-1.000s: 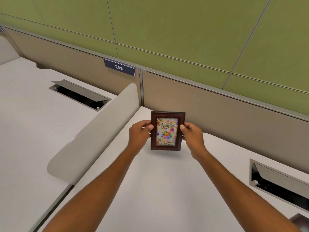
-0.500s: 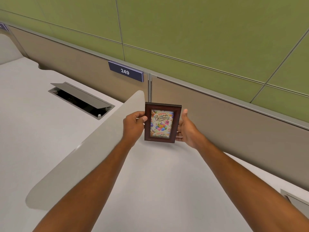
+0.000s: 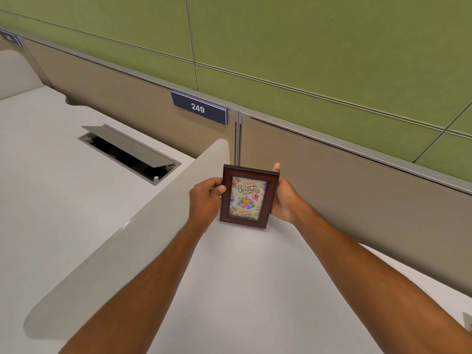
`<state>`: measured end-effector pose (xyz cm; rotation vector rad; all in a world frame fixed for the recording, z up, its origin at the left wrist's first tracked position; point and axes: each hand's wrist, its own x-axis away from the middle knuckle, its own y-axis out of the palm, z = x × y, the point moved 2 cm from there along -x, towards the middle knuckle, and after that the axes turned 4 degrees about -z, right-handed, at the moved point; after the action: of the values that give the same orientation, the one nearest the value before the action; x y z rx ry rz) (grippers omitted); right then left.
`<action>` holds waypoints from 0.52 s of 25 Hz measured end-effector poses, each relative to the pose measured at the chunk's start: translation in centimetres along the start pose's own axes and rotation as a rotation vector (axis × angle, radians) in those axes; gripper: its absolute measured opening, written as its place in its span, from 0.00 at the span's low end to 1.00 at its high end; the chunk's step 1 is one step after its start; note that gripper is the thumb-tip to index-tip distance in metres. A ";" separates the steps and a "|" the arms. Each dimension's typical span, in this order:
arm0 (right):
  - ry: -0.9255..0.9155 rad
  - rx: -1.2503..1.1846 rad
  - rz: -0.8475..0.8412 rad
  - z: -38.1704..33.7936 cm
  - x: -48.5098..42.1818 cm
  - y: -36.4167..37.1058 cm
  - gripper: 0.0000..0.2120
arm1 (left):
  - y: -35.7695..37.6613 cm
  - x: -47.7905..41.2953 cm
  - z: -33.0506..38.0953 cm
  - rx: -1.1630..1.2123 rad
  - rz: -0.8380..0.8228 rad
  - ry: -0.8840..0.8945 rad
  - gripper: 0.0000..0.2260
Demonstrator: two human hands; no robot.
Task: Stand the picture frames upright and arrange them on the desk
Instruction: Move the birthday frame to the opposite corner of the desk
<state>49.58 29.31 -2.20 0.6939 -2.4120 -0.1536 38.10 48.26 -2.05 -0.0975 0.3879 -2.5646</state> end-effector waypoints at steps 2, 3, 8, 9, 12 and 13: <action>-0.019 -0.033 0.000 -0.1 -0.6 0.3 0.43 | 0.1 0.0 -0.4 0.011 0.005 -0.007 0.12; -0.028 -0.037 0.009 -0.1 -0.9 0.4 0.42 | 0.0 0.0 -0.5 0.017 0.009 -0.017 0.12; -0.054 -0.060 0.019 -0.1 -2.1 0.7 0.39 | -0.1 -0.7 -1.0 0.026 0.023 -0.033 0.12; -0.056 -0.057 0.022 0.0 -2.4 0.9 0.40 | -0.1 -0.8 -1.0 0.024 0.022 -0.038 0.12; -0.056 -0.060 0.031 -0.1 -3.1 0.8 0.40 | 0.1 -1.3 -1.3 0.013 0.035 -0.036 0.12; -0.058 -0.063 0.036 0.0 -3.2 0.7 0.40 | 0.2 -1.4 -1.4 0.000 0.043 -0.029 0.12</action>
<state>51.44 31.61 -3.70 0.6247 -2.4620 -0.2370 39.15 49.18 -3.45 -0.1249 0.3746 -2.5175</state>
